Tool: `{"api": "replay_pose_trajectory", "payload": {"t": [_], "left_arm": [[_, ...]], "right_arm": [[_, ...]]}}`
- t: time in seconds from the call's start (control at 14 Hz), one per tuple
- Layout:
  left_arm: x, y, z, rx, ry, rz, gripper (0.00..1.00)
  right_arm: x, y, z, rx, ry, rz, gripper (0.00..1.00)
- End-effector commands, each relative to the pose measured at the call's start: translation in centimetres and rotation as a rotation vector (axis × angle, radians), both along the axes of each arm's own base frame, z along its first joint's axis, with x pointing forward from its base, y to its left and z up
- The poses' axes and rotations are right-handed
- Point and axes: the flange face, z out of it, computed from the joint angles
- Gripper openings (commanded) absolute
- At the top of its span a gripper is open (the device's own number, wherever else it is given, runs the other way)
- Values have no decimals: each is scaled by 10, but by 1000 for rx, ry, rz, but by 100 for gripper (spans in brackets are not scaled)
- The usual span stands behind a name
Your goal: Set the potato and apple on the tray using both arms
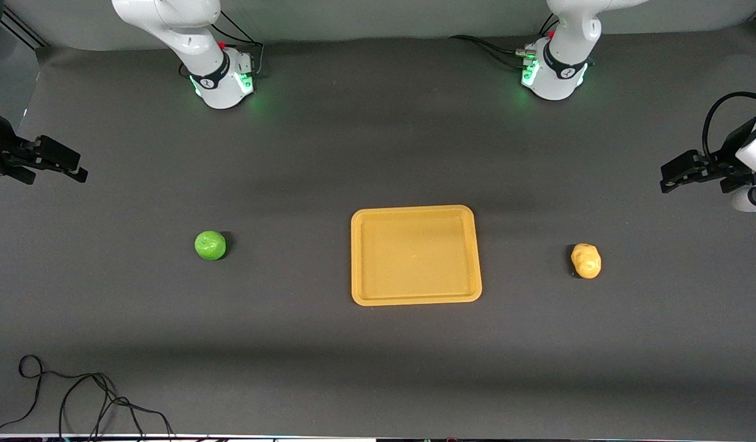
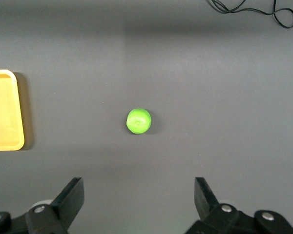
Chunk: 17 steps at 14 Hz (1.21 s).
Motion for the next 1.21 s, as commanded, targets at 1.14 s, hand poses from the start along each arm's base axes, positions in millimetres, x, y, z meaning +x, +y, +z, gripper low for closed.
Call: {"api": "replay_pose_trajectory", "payload": {"t": [1.14], "left_arm": [[13, 4, -37, 32, 86, -17, 100]], "right_arm": [[20, 10, -16, 3, 32, 42, 100]]}}
